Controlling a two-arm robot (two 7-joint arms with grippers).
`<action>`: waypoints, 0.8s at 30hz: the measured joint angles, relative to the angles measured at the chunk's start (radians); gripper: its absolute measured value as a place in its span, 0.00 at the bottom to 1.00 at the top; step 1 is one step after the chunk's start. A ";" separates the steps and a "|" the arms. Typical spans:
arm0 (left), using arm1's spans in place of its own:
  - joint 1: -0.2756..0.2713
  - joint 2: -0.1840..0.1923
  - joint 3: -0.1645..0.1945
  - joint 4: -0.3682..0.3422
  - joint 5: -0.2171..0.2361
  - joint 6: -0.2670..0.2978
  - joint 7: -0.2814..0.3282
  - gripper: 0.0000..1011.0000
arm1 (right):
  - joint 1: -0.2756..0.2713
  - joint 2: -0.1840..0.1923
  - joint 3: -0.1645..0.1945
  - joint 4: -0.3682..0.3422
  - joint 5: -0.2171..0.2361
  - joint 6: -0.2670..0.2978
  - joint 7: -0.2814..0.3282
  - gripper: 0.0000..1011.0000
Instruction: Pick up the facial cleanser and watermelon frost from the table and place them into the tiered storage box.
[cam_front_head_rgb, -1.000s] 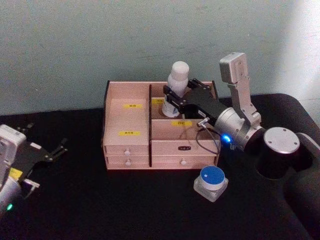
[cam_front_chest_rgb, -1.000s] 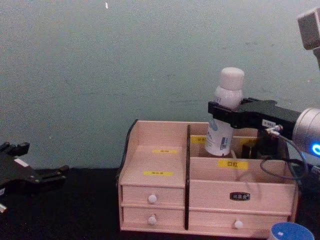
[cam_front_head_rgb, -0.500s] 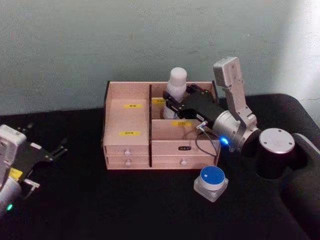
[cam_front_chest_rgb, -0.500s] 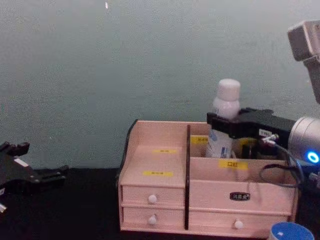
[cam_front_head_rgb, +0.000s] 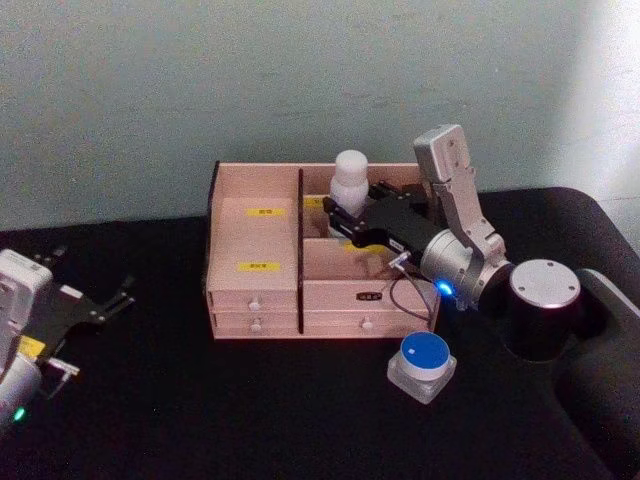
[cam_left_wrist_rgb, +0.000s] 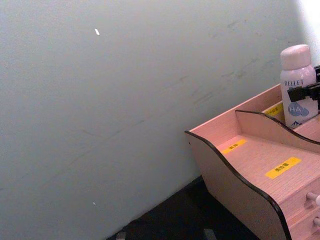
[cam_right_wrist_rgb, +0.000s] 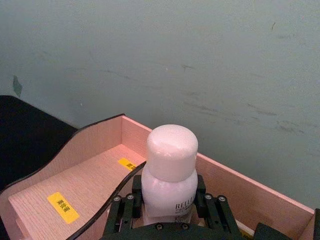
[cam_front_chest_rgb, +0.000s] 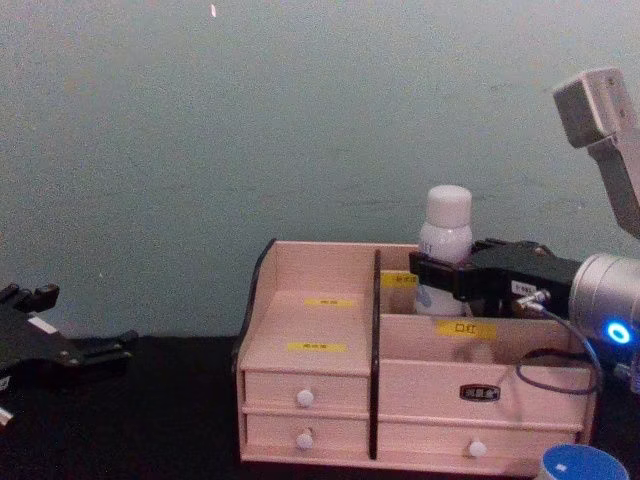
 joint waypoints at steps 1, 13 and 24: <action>0.000 0.000 0.000 0.000 0.000 0.000 0.000 0.99 | 0.001 -0.001 0.000 0.002 -0.001 0.001 0.000 0.59; 0.000 0.000 0.000 0.000 0.000 0.000 0.000 0.99 | 0.004 -0.012 0.012 0.012 -0.005 0.029 -0.003 0.59; 0.000 0.000 0.000 0.000 0.000 0.000 0.000 0.99 | 0.004 -0.010 0.010 0.012 -0.005 0.028 -0.003 0.59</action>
